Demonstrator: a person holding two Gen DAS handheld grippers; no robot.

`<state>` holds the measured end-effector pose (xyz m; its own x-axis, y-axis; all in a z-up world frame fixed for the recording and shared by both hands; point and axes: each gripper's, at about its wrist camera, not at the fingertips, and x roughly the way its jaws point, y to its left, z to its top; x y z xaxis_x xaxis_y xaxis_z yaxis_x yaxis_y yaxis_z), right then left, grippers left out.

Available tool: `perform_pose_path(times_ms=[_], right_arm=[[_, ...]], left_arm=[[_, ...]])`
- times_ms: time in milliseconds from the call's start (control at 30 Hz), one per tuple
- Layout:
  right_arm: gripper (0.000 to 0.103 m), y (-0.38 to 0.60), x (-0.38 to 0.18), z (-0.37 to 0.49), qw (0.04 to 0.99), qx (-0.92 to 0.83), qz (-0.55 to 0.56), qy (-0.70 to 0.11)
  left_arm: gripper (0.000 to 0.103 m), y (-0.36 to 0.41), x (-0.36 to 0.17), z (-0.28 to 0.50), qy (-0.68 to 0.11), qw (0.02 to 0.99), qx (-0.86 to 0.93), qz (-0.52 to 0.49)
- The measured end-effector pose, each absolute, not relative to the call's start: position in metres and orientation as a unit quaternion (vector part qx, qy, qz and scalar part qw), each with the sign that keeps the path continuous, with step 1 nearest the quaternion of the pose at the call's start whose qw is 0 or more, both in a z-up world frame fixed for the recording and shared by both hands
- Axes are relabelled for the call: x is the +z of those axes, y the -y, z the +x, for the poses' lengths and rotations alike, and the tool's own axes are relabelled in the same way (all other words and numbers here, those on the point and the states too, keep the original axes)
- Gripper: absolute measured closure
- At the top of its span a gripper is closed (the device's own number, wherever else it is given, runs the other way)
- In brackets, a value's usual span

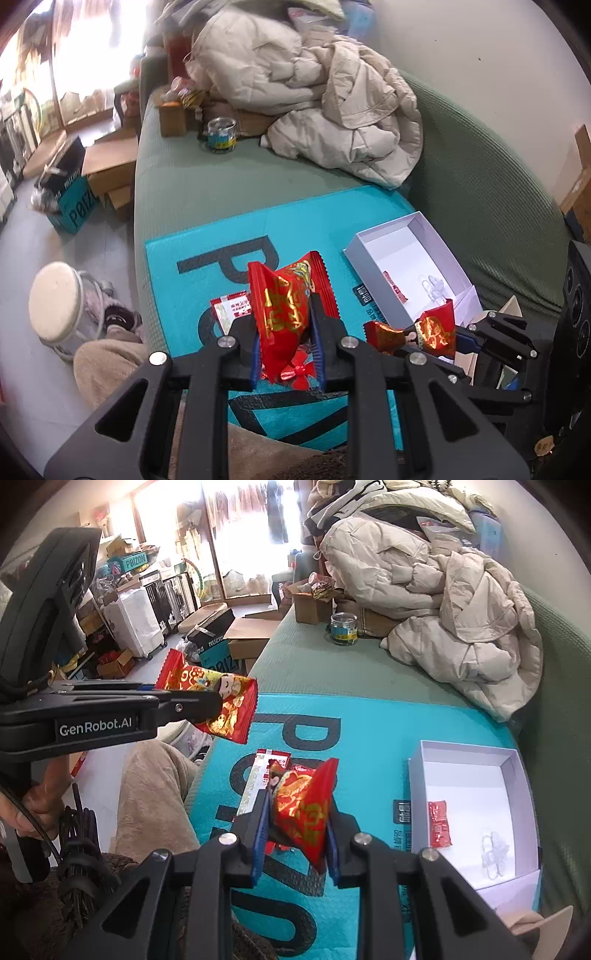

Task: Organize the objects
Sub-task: 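Lift the red candy packets and carry them over the white box with both tools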

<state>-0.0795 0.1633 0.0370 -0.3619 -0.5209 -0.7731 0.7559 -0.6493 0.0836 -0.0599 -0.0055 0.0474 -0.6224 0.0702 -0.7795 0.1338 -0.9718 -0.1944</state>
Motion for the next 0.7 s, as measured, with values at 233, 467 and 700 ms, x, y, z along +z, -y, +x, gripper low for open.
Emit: perform_pose_path(times_ms=[233,467,700], right_arm=[[0.077,-0.189,0.043,-0.087,0.358,-0.821,0.422,-0.143],[0.077,-0.226,0.046,-0.090,0.330,-0.826,0.437,-0.135],[0.077,-0.272,0.040,-0.110,0.290,-0.840,0.445,-0.114]], left_arm=[[0.083,-0.019,0.051,-0.069,-0.111,-0.008,-0.889,0.443],[0.083,-0.063,0.045,-0.094,-0.098,-0.050,-0.876,0.469],[0.083,-0.107,0.042,-0.119,-0.067,-0.063,-0.867,0.489]])
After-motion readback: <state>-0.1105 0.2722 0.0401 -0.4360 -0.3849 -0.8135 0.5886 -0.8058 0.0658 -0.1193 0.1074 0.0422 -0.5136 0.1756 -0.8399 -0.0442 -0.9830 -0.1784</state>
